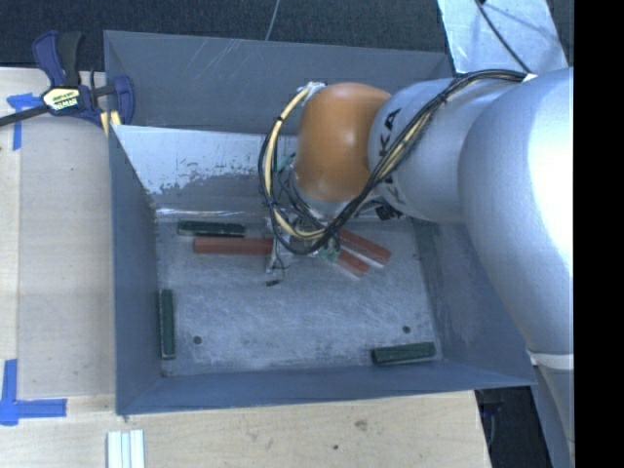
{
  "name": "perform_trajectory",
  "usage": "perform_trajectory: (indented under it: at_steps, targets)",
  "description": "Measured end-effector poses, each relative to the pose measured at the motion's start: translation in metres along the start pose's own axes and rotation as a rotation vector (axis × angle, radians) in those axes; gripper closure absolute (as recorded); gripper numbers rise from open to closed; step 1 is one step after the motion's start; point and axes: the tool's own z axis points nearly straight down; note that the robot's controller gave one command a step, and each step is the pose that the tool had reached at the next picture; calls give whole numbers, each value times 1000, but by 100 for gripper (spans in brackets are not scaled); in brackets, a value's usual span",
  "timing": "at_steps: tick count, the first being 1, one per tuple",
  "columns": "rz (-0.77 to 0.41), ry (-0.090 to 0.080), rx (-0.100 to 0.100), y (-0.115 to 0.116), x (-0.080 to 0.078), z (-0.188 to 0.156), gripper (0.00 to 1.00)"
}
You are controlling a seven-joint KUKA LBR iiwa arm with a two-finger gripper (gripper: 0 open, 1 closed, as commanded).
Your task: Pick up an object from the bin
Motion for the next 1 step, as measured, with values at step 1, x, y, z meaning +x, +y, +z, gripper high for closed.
perform_trajectory:
  at_steps: [1]
  targets:
    - [10,6,1,-14,34,-135,100]
